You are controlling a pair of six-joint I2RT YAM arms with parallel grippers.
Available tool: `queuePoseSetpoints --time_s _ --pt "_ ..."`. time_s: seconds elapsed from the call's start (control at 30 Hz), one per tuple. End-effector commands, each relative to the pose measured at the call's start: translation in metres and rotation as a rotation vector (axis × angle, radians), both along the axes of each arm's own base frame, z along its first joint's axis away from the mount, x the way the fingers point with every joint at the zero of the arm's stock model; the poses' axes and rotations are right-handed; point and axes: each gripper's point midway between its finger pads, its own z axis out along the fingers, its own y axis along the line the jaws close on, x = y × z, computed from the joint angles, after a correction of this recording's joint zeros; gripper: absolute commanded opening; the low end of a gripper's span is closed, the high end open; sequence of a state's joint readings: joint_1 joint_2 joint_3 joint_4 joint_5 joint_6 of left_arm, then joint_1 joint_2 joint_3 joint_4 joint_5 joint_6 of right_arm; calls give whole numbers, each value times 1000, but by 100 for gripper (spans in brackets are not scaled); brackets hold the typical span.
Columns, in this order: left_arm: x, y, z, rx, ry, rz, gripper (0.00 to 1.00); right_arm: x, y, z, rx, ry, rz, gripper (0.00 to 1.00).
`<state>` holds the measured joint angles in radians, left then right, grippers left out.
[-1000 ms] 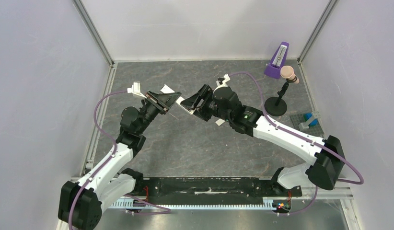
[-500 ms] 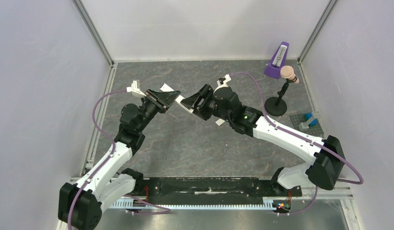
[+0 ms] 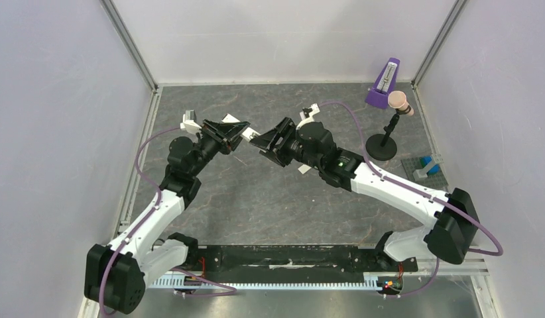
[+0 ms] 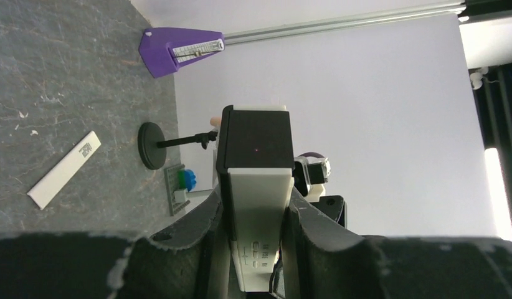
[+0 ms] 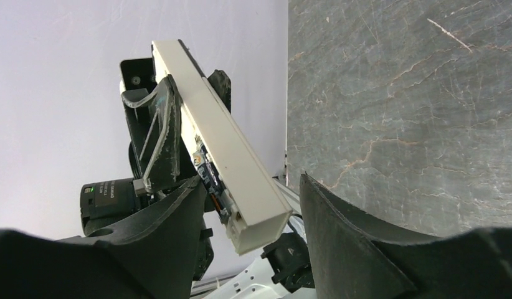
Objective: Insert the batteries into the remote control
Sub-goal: Load the battery into the remote control.
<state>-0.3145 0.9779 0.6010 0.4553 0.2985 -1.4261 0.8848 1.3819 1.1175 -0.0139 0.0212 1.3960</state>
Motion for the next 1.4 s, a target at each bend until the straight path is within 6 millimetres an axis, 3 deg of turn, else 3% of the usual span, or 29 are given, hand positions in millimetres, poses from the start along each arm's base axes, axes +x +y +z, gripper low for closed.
queuePoseSetpoints --time_s 0.0,0.33,0.53,0.83,1.23,1.37 --pt "-8 2 54 -152 -87 -31 2 -3 -11 -3 5 16 -12 58" --pt "-10 7 47 -98 -87 -1 2 -6 -20 -4 14 13 -12 58" --pt "-11 8 42 -60 -87 9 2 -7 -22 15 76 -59 -8 68" --pt "-15 8 31 -8 -80 3 2 -3 -15 41 141 -144 16 73" --pt "-17 5 30 -3 -80 -14 2 -3 0 35 135 -133 80 59" --pt "-16 4 30 -2 -75 -18 2 -2 -1 34 129 -137 75 49"
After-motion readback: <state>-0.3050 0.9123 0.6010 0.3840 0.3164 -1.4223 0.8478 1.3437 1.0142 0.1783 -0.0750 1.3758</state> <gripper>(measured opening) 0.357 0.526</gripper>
